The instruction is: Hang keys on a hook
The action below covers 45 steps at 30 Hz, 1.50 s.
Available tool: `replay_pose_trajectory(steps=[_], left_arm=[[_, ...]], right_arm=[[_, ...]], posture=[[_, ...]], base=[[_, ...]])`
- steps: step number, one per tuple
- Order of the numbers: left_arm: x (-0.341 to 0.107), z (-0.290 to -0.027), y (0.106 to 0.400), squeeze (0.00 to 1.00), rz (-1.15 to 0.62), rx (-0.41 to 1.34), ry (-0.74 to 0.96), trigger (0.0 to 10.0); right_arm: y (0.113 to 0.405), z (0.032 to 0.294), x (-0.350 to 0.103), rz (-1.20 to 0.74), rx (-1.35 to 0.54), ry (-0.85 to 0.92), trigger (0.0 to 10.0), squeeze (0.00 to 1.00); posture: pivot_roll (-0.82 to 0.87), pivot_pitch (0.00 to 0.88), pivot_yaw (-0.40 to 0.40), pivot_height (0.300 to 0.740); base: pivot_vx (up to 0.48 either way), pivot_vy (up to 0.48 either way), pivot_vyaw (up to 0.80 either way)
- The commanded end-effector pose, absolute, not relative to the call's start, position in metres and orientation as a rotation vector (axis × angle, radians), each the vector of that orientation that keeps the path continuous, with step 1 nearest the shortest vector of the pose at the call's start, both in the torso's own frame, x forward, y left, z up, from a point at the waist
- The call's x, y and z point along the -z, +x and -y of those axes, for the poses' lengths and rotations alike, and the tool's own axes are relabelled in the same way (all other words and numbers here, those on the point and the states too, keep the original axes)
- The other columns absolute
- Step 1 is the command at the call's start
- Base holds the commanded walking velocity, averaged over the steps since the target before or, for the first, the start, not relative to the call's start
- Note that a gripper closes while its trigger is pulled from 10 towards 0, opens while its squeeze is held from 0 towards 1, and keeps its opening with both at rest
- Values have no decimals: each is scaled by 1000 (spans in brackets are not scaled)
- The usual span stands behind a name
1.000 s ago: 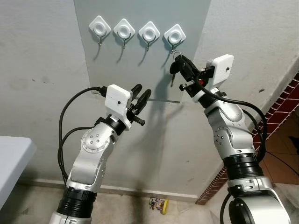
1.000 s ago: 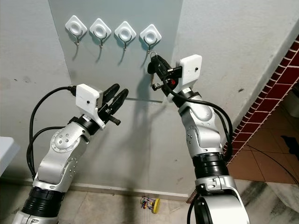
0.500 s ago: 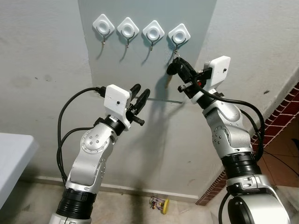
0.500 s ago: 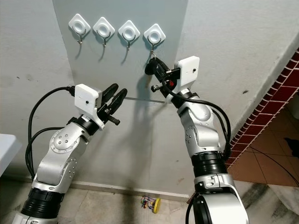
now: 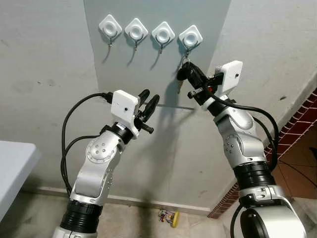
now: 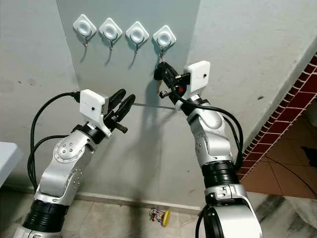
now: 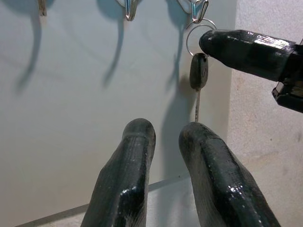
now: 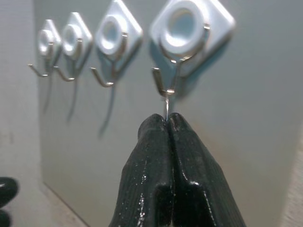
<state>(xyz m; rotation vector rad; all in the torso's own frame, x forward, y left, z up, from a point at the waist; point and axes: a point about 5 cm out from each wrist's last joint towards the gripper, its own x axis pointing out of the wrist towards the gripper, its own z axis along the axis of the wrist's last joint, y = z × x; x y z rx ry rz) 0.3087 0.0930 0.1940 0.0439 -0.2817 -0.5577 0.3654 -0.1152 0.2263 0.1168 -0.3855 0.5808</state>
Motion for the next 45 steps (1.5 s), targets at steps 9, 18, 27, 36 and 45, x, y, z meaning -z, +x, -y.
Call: replay_pose_trajectory(steps=[9, 18, 27, 36, 45], left_arm=[[-197, -89, 306, 0, 299, 571, 54, 10000], [-197, -87, 307, 0, 299, 574, 52, 10000], [-197, -87, 307, 0, 300, 573, 59, 10000], [-197, -87, 306, 0, 298, 571, 67, 10000], [-197, -87, 306, 0, 299, 571, 72, 10000]], right_arm=[[367, 137, -226, 421, -463, 239, 10000, 0], [365, 136, -226, 443, -472, 257, 10000, 0], [363, 135, -236, 498, -508, 323, 10000, 0], [362, 131, -226, 447, -544, 291, 10000, 0], [360, 129, -211, 374, -556, 252, 10000, 0]], posture=[[-10, 0, -67, 740], [-12, 0, -68, 740], [-8, 0, -70, 740], [-6, 0, -69, 740], [-7, 0, -64, 740]], base=[[0, 0, 0], [0, 0, 0], [0, 0, 0], [0, 0, 0], [0, 0, 0]])
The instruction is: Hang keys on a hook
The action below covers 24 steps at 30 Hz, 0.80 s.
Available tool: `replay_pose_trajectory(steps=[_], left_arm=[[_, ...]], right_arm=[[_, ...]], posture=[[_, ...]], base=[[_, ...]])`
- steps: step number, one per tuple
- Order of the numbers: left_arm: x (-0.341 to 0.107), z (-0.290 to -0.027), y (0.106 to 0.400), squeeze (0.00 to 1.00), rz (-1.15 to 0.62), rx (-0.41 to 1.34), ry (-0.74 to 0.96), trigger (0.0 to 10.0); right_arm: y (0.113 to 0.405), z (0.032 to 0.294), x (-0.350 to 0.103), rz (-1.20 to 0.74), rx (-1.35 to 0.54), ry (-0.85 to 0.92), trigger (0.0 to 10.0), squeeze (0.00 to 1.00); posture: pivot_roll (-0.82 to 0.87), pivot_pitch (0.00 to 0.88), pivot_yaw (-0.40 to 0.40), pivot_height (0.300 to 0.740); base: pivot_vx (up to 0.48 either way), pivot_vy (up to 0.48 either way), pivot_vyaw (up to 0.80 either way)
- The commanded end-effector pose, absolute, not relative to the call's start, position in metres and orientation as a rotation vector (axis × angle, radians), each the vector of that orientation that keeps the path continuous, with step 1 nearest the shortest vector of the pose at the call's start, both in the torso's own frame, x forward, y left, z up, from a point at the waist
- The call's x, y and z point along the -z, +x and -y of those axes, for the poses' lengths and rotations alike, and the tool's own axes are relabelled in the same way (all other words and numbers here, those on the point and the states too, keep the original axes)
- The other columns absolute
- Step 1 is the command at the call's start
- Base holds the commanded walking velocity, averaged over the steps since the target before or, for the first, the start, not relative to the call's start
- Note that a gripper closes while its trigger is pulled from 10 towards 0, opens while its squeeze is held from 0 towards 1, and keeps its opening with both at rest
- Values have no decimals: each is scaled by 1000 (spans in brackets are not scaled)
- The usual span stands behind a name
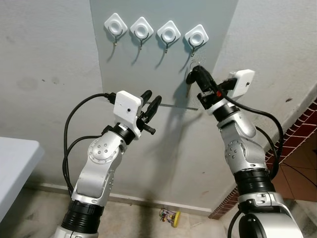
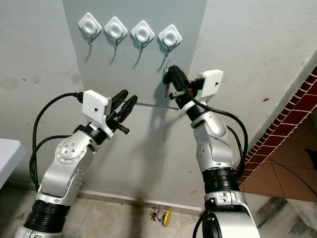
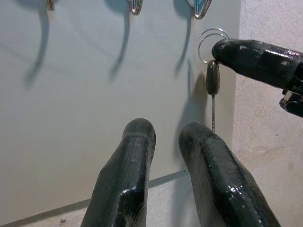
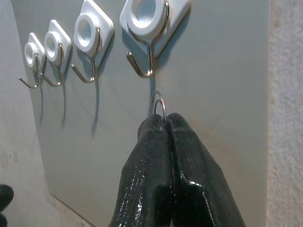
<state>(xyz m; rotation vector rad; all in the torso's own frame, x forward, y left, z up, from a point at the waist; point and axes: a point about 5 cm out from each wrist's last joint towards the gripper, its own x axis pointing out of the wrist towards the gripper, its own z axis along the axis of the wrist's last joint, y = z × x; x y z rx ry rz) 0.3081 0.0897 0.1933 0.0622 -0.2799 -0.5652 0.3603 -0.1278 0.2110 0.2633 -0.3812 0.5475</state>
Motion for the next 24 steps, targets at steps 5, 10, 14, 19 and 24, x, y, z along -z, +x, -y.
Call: replay_pose_trajectory(steps=[5, 10, 14, 19, 24], left_arm=[[-196, -88, 306, 0, 297, 570, 75, 10000], [-196, -88, 306, 0, 297, 568, 78, 10000], [-196, -87, 306, 0, 296, 569, 79, 10000], [-196, -87, 305, 0, 296, 571, 84, 10000], [-196, -86, 305, 0, 297, 574, 90, 10000]], right_arm=[[355, 122, -214, 394, -632, 255, 10000, 0], [353, 119, -223, 435, -664, 268, 10000, 0], [353, 119, -229, 461, -667, 277, 10000, 0], [353, 121, -236, 488, -661, 290, 10000, 0], [355, 123, -242, 499, -659, 293, 10000, 0]], posture=[[-8, 0, -63, 740], [-8, 0, -63, 740], [-8, 3, -65, 740], [-7, 6, -65, 740], [-7, 7, -65, 740]], base=[[0, 0, 0], [0, 0, 0], [0, 0, 0], [0, 0, 0], [0, 0, 0]])
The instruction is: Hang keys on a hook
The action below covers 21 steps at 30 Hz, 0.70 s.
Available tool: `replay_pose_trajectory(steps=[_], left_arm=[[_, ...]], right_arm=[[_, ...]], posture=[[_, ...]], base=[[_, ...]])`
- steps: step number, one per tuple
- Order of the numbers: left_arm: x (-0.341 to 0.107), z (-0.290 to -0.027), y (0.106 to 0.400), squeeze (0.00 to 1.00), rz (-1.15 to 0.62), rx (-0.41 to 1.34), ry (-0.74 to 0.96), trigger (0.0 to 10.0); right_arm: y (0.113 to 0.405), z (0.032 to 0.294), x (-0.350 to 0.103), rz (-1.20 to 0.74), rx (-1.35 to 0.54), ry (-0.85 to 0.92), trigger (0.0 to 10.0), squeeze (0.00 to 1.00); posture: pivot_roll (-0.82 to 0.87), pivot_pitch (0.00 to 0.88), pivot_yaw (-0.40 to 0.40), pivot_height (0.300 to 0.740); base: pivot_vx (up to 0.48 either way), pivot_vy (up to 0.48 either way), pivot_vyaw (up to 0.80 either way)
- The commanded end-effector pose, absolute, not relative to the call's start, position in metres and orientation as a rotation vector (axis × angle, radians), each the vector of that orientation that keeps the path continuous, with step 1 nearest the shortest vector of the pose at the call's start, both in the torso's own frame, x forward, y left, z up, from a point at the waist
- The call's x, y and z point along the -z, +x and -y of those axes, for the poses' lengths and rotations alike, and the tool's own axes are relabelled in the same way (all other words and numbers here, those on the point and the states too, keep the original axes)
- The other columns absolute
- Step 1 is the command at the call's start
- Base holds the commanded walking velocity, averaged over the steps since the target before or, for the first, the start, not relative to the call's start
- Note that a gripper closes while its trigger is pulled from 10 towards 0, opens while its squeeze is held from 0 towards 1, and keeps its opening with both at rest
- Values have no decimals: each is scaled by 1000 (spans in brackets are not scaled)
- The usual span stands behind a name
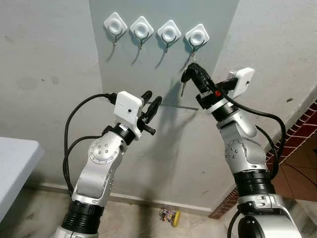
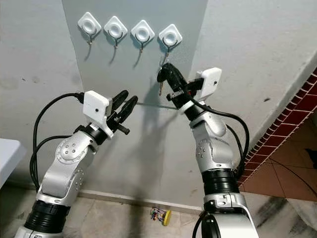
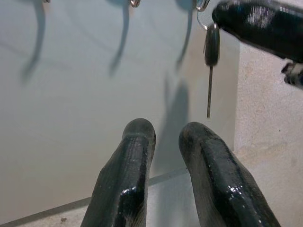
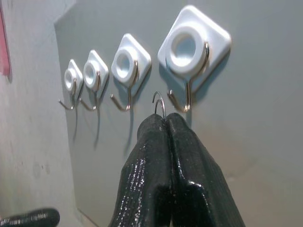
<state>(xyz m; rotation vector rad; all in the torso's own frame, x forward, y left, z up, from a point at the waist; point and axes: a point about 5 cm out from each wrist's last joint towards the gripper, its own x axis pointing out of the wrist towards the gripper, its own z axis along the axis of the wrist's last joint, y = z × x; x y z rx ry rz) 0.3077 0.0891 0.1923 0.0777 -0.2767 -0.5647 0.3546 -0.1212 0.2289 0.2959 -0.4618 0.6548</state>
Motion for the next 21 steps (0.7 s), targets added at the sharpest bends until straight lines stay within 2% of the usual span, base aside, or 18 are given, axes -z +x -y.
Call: replay_pose_trajectory(steps=[1, 14, 21], left_arm=[[-196, -86, 305, 0, 297, 574, 90, 10000], [-196, -86, 304, 0, 296, 572, 94, 10000], [-196, -87, 305, 0, 297, 569, 98, 10000]], right_arm=[[356, 123, -243, 501, -658, 292, 10000, 0], [361, 128, -249, 487, -644, 340, 10000, 0], [364, 128, -242, 411, -655, 478, 10000, 0]], posture=[[-8, 8, -65, 740], [-5, 17, -67, 740], [-4, 20, -66, 740]], base=[[0, 0, 0], [0, 0, 0], [0, 0, 0]])
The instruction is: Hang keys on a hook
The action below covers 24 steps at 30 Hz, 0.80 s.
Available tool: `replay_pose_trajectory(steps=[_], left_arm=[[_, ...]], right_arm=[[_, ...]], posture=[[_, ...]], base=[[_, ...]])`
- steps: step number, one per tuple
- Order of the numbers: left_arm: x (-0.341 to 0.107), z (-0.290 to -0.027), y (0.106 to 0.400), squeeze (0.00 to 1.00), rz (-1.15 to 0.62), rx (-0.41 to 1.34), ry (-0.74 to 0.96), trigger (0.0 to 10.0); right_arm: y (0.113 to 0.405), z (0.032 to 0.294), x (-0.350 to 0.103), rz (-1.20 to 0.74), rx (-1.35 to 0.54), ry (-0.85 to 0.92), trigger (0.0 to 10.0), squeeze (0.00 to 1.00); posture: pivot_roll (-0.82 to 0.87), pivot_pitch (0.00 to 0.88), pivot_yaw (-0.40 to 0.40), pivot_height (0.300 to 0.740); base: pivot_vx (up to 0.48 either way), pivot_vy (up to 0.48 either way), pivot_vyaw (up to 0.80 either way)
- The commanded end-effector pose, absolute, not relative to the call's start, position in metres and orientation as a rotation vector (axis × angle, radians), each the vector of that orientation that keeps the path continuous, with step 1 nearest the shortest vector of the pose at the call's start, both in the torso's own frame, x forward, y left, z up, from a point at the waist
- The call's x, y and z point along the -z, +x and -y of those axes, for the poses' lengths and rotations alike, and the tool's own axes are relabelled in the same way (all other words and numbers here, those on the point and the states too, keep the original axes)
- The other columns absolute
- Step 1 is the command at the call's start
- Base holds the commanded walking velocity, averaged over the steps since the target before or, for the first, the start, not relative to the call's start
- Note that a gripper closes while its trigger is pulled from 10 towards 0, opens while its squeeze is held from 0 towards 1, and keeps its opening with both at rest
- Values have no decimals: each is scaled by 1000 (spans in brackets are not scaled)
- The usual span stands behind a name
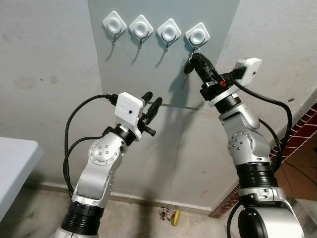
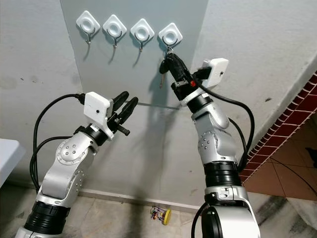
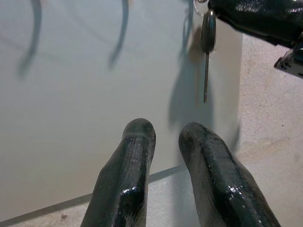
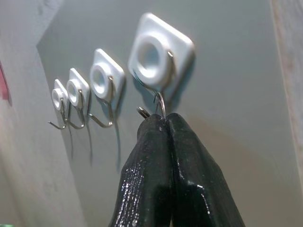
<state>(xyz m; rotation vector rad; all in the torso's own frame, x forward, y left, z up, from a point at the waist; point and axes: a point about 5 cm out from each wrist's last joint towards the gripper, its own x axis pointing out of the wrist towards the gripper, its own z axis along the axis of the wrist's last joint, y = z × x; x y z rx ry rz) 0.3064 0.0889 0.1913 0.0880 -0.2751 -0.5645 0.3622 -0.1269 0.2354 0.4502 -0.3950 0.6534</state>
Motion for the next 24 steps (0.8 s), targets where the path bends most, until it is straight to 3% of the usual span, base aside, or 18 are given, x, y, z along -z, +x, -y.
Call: replay_pose_trajectory(steps=[1, 10, 11, 12, 13, 24], left_arm=[[-196, -87, 305, 0, 297, 569, 98, 10000], [-197, -87, 305, 0, 299, 566, 99, 10000], [-197, -87, 305, 0, 299, 566, 100, 10000], [-197, -87, 305, 0, 299, 566, 100, 10000], [-197, -87, 305, 0, 300, 565, 100, 10000], [-196, -89, 306, 0, 302, 548, 108, 10000]], right_arm=[[364, 128, -241, 397, -663, 484, 10000, 0], [361, 126, -234, 331, -703, 510, 10000, 0], [360, 126, -234, 334, -706, 509, 10000, 851], [360, 126, -234, 336, -706, 510, 10000, 851], [359, 126, -234, 342, -715, 505, 10000, 1000], [353, 123, -222, 350, -696, 412, 10000, 1000]], posture=[[-5, 23, -67, 740], [-5, 27, -65, 740], [-5, 27, -65, 740], [-5, 27, -65, 740], [-5, 27, -65, 740], [-3, 27, -65, 740]], base=[[0, 0, 0], [0, 0, 0], [0, 0, 0], [0, 0, 0], [0, 0, 0], [0, 0, 0]])
